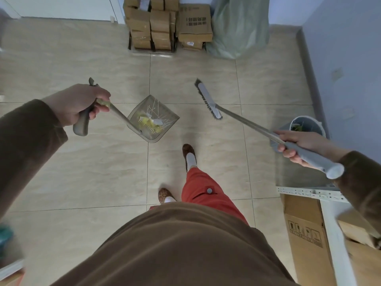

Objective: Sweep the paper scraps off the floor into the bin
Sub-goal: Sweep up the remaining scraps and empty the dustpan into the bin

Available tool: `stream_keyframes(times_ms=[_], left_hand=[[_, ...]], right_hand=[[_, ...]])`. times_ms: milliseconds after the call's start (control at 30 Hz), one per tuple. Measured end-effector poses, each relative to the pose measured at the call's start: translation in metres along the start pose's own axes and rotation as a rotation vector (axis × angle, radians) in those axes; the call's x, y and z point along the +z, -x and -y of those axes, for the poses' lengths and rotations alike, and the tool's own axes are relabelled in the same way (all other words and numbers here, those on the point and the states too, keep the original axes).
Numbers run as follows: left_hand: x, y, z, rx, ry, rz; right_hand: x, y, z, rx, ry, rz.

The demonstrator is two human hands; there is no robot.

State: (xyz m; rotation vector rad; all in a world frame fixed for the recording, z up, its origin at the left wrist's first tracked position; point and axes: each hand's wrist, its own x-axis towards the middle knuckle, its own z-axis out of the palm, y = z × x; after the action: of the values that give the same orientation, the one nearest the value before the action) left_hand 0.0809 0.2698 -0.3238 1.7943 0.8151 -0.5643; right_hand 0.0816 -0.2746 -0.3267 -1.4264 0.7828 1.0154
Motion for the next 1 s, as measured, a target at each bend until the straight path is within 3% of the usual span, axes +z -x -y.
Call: stream_keyframes(times_ms=[333, 500, 733, 900, 1000], left_hand=[[0.021, 0.027, 0.008, 0.027, -0.405, 0.116], [0.065, 0.038, 0.024, -0.041, -0.418, 0.142], [0.143, 0.053, 0.053, -0.144, -0.376, 0.115], [0.17, 0.061, 0.066, -0.177, -0.323, 0.077], [0.174, 0.067, 0.071, -0.191, -0.319, 0.079]], right_hand=[[0.026, -0.038, -0.031, -0.049, 0.298, -0.1], [0.028, -0.076, -0.041, -0.152, 0.378, -0.131], [0.009, -0.124, -0.063, -0.099, 0.501, -0.17], [0.036, -0.108, -0.157, -0.012, 0.587, -0.048], [0.039, -0.065, -0.196, 0.058, 0.476, 0.042]])
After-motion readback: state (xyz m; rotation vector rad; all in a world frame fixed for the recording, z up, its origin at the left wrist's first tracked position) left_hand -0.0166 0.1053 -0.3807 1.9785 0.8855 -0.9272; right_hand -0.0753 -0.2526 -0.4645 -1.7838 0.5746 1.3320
